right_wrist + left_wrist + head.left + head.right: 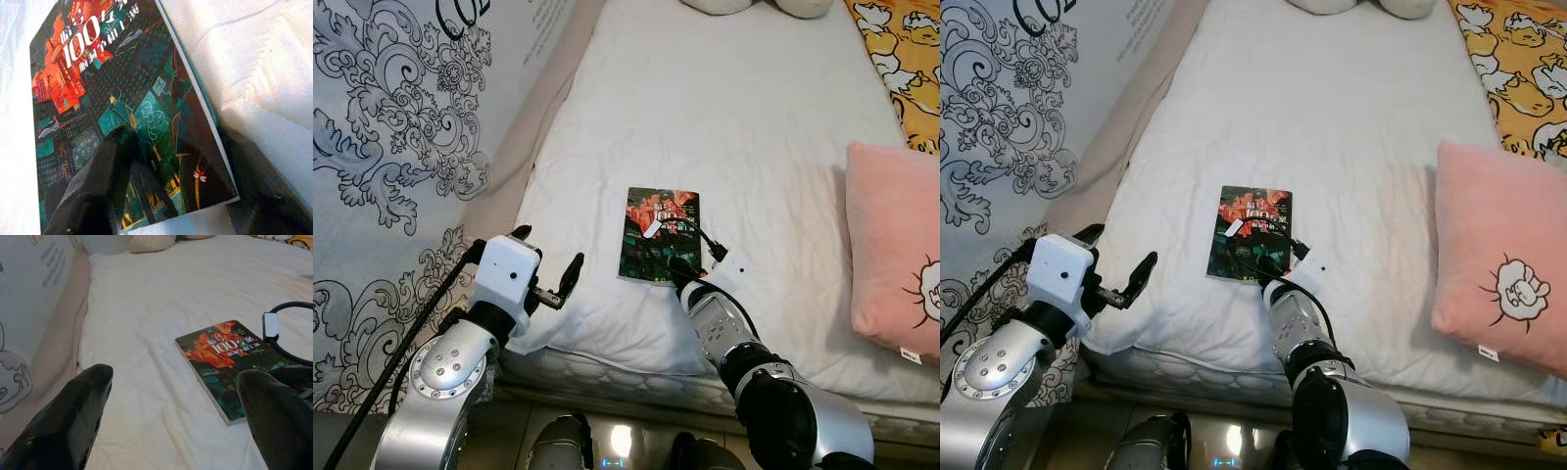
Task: Clean up the room
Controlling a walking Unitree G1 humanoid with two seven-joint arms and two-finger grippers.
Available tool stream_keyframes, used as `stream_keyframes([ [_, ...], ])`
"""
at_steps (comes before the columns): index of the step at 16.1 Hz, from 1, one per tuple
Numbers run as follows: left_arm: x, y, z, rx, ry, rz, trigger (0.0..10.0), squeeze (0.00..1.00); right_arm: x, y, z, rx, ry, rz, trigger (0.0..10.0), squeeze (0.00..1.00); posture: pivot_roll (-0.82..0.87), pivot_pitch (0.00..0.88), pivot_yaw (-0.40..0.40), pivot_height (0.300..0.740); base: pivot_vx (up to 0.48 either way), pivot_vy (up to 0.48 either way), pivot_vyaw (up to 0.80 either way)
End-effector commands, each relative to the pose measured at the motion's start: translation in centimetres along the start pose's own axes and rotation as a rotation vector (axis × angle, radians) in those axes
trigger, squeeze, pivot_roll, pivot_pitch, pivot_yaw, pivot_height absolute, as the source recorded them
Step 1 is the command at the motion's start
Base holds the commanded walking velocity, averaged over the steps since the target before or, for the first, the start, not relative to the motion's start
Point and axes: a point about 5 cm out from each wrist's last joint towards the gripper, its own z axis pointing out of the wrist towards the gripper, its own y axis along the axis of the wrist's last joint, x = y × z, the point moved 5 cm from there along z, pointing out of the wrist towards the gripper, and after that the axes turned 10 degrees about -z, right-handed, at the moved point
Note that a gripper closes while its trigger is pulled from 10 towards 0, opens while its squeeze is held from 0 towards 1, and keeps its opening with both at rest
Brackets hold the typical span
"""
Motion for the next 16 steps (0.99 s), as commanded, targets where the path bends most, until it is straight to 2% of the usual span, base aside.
stream_keyframes([
  [1, -0.1, -0.2, 0.2, 0.011, -0.015, 0.007, 10.0, 0.00, 2.2, -4.4, -0.8, 0.105, 0.031, 0.038, 10.0, 1.00, 0.28, 0.145, -0.037, 0.740, 0.000, 0.000, 0.00],
  [3, -0.3, -0.2, 0.7, 0.001, -0.030, 0.007, 10.0, 0.00, 2.7, -4.8, -0.9, 0.109, 0.046, 0.015, 10.0, 1.00, 0.26, 0.108, -0.050, 0.740, 0.000, 0.000, 0.00],
  [6, -1.4, -0.1, 2.2, -0.026, -0.069, -0.009, 10.0, 0.00, 2.4, -5.0, -1.0, 0.117, 0.067, -0.026, 10.0, 1.00, 0.23, 0.015, -0.062, 0.740, 0.000, 0.000, 0.00],
  [8, -1.6, -0.4, 2.6, -0.022, -0.076, -0.013, 10.0, 0.00, 1.6, -5.3, -1.1, 0.133, 0.058, -0.031, 10.0, 1.00, 0.21, 0.000, -0.063, 0.740, 0.000, 0.000, 0.00],
  [11, -1.2, -1.8, 3.2, 0.006, -0.071, -0.046, 10.0, 0.00, -2.2, -4.1, -1.2, 0.104, 0.030, -0.087, 10.0, 1.00, 0.16, 0.000, -0.062, 0.740, 0.000, 0.000, 0.00],
  [12, -1.2, -2.4, 3.4, 0.022, -0.075, -0.062, 10.0, 0.00, -4.6, -2.5, -1.6, 0.053, 0.006, -0.124, 10.0, 1.00, 0.14, 0.000, -0.065, 0.740, 0.000, 0.000, 0.00],
  [13, -1.2, -2.6, 3.6, 0.027, -0.076, -0.066, 10.0, 0.00, -5.3, -2.0, -1.8, 0.035, -0.003, -0.138, 10.0, 1.00, 0.13, 0.000, -0.067, 0.740, 0.000, 0.000, 0.00],
  [14, -1.0, -3.2, 4.0, 0.035, -0.059, -0.086, 10.0, 0.00, -7.1, 0.0, -2.6, -0.042, -0.027, -0.227, 10.0, 1.00, 0.11, 0.000, -0.068, 0.740, 0.000, 0.000, 0.00],
  [15, -0.7, -3.5, 4.2, 0.041, -0.032, -0.104, 10.0, 0.00, -7.9, 1.8, -3.4, -0.124, -0.046, -0.354, 10.0, 1.00, 0.10, 0.000, -0.067, 0.740, 0.000, 0.000, 0.00],
  [16, 0.1, -4.1, 4.5, 0.039, 0.024, -0.167, 10.0, 0.00, -8.1, 6.1, -5.4, -0.344, -0.087, -0.630, 10.0, 1.00, 0.09, 0.000, -0.064, 0.740, 0.000, 0.000, 0.00],
])
